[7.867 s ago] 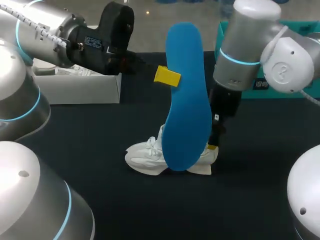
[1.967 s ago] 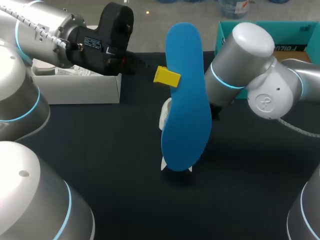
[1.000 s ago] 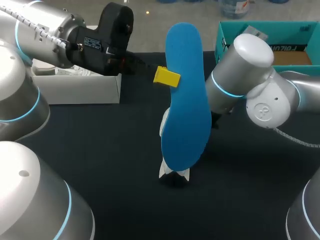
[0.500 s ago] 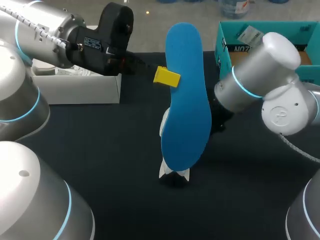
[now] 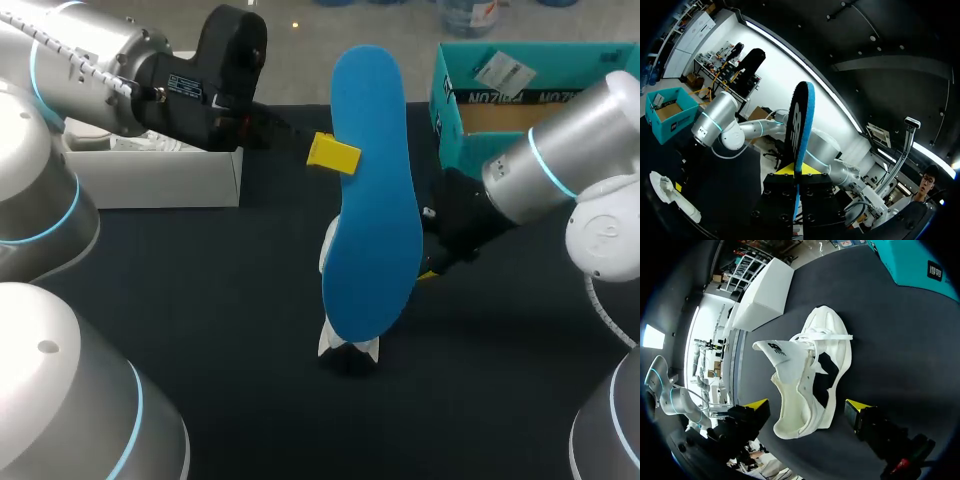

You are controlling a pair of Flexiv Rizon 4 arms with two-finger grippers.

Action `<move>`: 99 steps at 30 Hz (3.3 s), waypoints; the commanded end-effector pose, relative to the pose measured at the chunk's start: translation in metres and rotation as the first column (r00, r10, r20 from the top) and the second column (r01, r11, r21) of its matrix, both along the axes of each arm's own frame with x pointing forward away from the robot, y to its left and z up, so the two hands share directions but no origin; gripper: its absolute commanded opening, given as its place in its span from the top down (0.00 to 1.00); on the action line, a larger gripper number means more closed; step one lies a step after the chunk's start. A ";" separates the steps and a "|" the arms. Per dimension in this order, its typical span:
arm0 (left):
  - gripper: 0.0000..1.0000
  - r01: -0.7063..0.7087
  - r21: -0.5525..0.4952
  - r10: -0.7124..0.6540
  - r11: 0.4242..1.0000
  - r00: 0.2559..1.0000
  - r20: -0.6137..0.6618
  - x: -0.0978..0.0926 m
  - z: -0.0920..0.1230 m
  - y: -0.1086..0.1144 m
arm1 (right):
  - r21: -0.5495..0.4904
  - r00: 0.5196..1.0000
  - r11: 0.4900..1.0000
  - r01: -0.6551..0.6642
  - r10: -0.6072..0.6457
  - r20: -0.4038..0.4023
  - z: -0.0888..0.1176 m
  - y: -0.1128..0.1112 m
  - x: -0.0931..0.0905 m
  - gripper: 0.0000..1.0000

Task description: Take the shoe out of the shoebox, open the shoe tongue, remove and reinsert the insole, then place the shoe into the shoebox

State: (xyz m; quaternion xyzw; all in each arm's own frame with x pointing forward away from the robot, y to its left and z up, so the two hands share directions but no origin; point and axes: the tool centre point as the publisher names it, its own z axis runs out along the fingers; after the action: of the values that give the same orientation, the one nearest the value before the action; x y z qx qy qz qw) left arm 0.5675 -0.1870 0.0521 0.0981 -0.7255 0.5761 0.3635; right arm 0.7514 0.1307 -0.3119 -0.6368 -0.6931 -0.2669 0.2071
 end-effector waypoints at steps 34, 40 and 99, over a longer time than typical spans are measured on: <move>1.00 0.003 0.000 -0.003 1.000 1.000 0.000 0.001 0.000 -0.002 | 0.590 0.998 0.805 -0.066 0.048 0.046 0.116 -0.039 -0.019 0.00; 1.00 0.003 0.000 -0.003 1.000 1.000 0.000 0.001 0.000 -0.002 | 0.590 0.998 0.805 -0.066 0.048 0.046 0.116 -0.039 -0.019 0.00; 1.00 0.094 -0.285 0.195 0.954 0.526 0.828 0.059 -0.003 -0.026 | 0.765 0.999 0.643 0.039 -0.021 -0.033 0.211 -0.032 0.023 0.00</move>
State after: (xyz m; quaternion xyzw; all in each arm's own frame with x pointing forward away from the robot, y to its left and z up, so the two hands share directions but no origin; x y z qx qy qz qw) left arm 0.6209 -0.2063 0.0487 -0.0164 -0.7409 0.6419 0.1970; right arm 0.7731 0.0972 -0.1004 -0.5044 -0.5021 -0.5317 0.4592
